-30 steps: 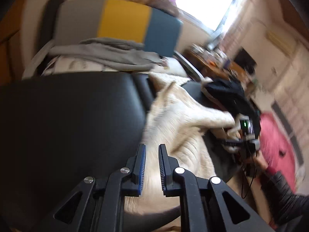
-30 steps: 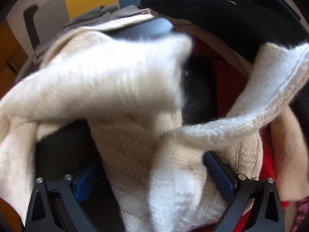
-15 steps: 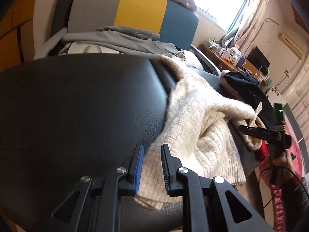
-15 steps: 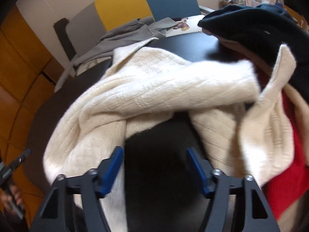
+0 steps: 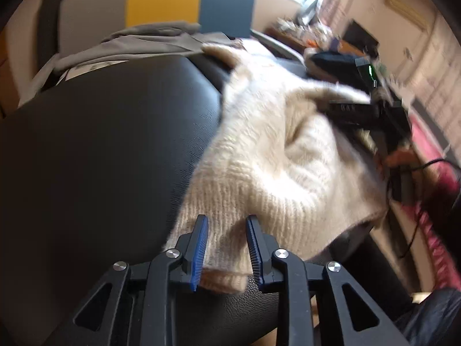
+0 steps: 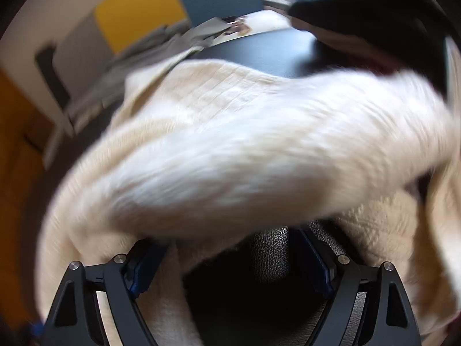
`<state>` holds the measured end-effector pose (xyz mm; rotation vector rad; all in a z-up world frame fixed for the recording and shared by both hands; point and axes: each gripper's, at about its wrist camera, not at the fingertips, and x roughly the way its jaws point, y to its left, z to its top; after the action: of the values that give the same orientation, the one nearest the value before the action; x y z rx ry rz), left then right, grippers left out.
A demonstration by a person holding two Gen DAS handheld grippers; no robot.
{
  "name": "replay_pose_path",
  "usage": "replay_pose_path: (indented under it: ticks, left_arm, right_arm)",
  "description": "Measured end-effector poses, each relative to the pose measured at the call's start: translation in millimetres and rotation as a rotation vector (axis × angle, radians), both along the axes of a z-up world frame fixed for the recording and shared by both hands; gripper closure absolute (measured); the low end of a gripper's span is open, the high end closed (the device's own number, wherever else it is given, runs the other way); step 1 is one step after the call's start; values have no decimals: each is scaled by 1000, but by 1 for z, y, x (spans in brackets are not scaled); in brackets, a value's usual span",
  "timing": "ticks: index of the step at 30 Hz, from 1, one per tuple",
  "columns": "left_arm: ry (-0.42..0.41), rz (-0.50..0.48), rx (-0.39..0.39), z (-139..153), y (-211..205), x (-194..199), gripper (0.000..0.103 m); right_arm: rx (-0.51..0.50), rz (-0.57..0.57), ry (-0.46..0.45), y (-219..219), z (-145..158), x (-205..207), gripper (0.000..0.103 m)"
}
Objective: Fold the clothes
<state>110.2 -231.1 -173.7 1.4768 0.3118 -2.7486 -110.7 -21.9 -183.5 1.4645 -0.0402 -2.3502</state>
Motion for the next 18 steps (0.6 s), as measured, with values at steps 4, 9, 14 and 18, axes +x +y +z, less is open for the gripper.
replay_pose_path:
  ticks: [4,9,14,18]
  left_arm:
    - [-27,0,-46,-6,7,-4,77]
    - [-72,49,-5,-4,0,1,96]
    - [-120,43,21,-9,-1,20,100]
    - [-104,128,30,-4,-12,36,100]
  right_arm:
    - [84,82,42,-5,4,6,82]
    - [120,133,94,11,28,13,98]
    - [346,109,240,51,62,23,102]
    - [68,41,120,112,77,20,101]
